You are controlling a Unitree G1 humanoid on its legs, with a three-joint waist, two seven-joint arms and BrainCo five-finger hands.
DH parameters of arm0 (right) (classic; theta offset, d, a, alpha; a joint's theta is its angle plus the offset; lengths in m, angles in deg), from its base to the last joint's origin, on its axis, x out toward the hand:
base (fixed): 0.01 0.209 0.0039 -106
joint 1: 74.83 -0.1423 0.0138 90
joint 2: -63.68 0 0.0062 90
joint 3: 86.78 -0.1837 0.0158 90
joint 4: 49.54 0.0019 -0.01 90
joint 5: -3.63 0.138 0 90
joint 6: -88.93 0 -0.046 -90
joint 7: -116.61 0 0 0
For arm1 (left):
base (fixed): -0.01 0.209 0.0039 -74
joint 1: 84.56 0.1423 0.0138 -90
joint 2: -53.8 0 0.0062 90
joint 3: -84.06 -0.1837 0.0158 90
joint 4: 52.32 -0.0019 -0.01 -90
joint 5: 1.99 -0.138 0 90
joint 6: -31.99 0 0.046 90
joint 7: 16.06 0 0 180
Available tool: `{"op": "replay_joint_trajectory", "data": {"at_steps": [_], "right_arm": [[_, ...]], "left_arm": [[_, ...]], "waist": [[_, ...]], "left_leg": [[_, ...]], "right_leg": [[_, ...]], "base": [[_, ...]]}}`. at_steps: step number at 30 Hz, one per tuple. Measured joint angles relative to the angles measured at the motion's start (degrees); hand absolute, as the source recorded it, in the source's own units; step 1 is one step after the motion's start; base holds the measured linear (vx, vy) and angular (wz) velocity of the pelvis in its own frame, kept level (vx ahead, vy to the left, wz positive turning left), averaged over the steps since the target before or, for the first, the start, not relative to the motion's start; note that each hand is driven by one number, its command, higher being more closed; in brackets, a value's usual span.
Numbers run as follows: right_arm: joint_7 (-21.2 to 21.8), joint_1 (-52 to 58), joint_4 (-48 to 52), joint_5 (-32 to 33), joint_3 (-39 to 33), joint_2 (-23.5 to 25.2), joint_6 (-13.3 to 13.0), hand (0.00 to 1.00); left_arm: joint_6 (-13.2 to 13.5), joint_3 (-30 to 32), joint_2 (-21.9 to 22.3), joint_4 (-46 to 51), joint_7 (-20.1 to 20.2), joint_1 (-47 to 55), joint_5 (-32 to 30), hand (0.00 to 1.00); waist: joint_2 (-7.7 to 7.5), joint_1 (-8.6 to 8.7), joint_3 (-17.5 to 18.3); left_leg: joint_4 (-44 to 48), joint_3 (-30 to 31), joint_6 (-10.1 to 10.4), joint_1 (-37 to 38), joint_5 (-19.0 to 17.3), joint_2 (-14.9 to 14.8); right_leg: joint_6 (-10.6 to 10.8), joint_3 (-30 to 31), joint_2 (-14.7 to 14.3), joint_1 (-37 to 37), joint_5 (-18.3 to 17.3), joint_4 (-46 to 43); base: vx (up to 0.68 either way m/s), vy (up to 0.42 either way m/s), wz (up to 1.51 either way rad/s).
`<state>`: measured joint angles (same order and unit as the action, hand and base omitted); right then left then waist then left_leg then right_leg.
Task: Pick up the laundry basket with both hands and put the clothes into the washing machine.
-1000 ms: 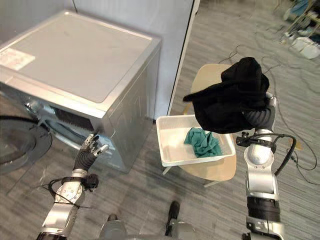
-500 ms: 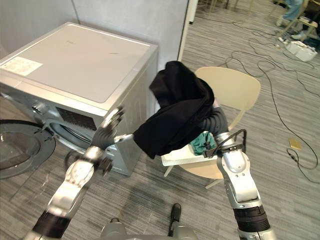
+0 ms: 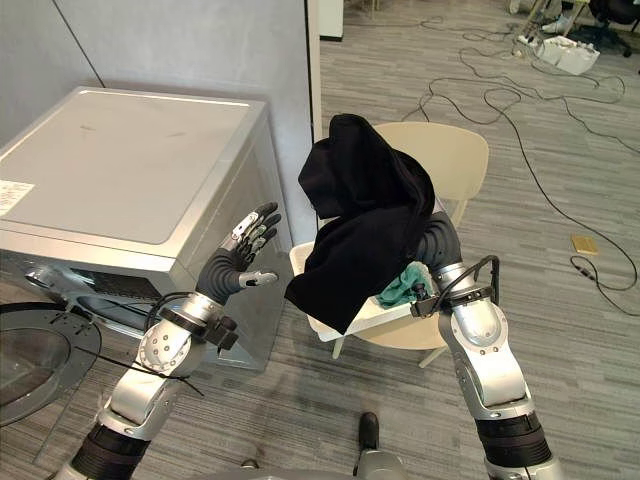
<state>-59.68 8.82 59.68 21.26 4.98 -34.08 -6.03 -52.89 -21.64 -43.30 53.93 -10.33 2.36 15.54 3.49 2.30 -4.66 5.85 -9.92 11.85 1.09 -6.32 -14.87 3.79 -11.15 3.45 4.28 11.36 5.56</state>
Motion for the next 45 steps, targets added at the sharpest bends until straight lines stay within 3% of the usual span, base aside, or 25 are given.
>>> {"op": "replay_joint_trajectory", "data": {"at_steps": [6, 11, 19, 23, 31, 32, 39, 42, 43, 45], "right_arm": [[0.10, 0.24, 0.00, 0.69, 0.53, 1.54, 0.12, 1.00], [0.30, -0.42, 0.02, 3.87, 4.13, 1.79, 0.13, 1.00], [-1.24, -6.97, -0.08, 7.78, 8.88, 2.58, 0.15, 1.00], [-2.62, -10.21, -2.86, 11.44, 11.14, 3.89, -0.29, 1.00], [-5.11, -10.32, -4.52, 13.84, 12.94, 4.63, -1.32, 1.00], [-5.17, -10.30, -4.52, 13.87, 12.98, 4.62, -1.46, 1.00], [-6.55, -9.20, -4.75, 13.88, 13.90, 4.07, -2.87, 1.00], [-6.51, -8.19, -4.73, 14.11, 15.41, 4.13, -4.00, 1.00], [-6.44, -6.81, -4.74, 14.57, 17.39, 4.12, -4.04, 0.00], [-6.17, -5.25, -4.74, 15.82, 19.30, 4.76, -4.15, 0.00]], "left_arm": [[-1.83, -2.84, -3.22, -3.49, 0.82, -1.58, 2.10, 0.00], [-3.43, -9.08, -1.77, -12.10, 1.61, -11.43, 2.92, 0.00], [-3.66, -13.66, 3.94, -21.96, -3.31, -28.19, 6.61, 0.00], [-3.62, -13.71, 7.12, -25.19, -5.99, -31.32, 6.70, 0.00], [-3.36, -13.60, 7.26, -25.21, -9.52, -32.02, 6.77, 0.00], [-3.26, -13.55, 7.26, -25.21, -9.53, -32.19, 6.79, 1.00], [-3.25, -12.72, 7.35, -24.76, -10.18, -32.41, 7.06, 1.00], [-3.21, -8.74, 9.54, -24.68, -13.84, -32.41, 6.52, 1.00], [-2.37, -6.01, 11.10, -24.26, -16.15, -32.42, 6.47, 1.00], [-1.62, -4.58, 11.57, -22.42, -17.90, -32.45, 5.83, 1.00]], "waist": [[0.14, 0.10, -0.05], [0.25, 0.80, -0.10], [0.99, 3.25, -0.53], [1.37, 3.20, -0.77], [1.59, 2.98, -1.31], [1.56, 3.07, -1.55], [1.51, 3.08, -2.58], [1.38, 3.07, -2.70], [1.32, 3.06, -2.78], [1.23, 3.04, -3.55]], "left_leg": [[-0.10, 0.52, -0.09, -0.25, -0.01, 0.98], [-1.15, 0.23, -0.38, -0.29, 0.37, 1.01], [-1.93, -0.28, -0.54, -0.30, 0.87, 1.14], [-2.00, -0.31, -0.55, -0.28, 0.87, 1.18], [-1.93, -0.60, -0.56, -0.28, 0.87, 1.20], [-1.92, -0.67, -0.56, -0.24, 0.87, 1.20], [-1.98, -0.90, -0.56, -0.14, 0.86, 1.19], [-2.06, -1.01, -0.56, -0.04, 0.86, 1.19], [-2.11, -1.13, -0.56, 0.08, 0.86, 1.18], [-2.20, -1.44, -0.56, 0.35, 0.86, 1.19]], "right_leg": [[0.35, -0.43, 1.03, -0.54, -0.26, 0.06], [0.31, -0.30, 0.99, 0.47, -0.23, 0.08], [0.22, 0.24, 0.92, 1.43, 0.16, 0.05], [0.22, 0.32, 0.92, 1.50, 0.16, 0.05], [0.22, 0.30, 0.93, 1.47, 0.16, 0.05], [0.22, 0.33, 0.93, 1.47, 0.17, 0.05], [0.20, 0.41, 0.91, 1.49, 0.19, 0.05], [0.20, 0.52, 0.89, 1.50, 0.19, 0.05], [0.20, 0.63, 0.85, 1.49, 0.18, 0.05], [0.20, 0.90, 0.83, 1.44, 0.18, 0.05]], "base": [[-0.04, 0.023, 0.07], [-0.01, -0.005, -0.02], [0.03, 0.002, -0.05], [0.01, 0.000, -0.01], [0.00, 0.000, 0.00], [0.00, 0.000, 0.00], [0.00, 0.000, 0.00], [0.00, 0.000, -0.01], [0.00, 0.000, -0.04], [0.00, 0.000, -0.05]]}}
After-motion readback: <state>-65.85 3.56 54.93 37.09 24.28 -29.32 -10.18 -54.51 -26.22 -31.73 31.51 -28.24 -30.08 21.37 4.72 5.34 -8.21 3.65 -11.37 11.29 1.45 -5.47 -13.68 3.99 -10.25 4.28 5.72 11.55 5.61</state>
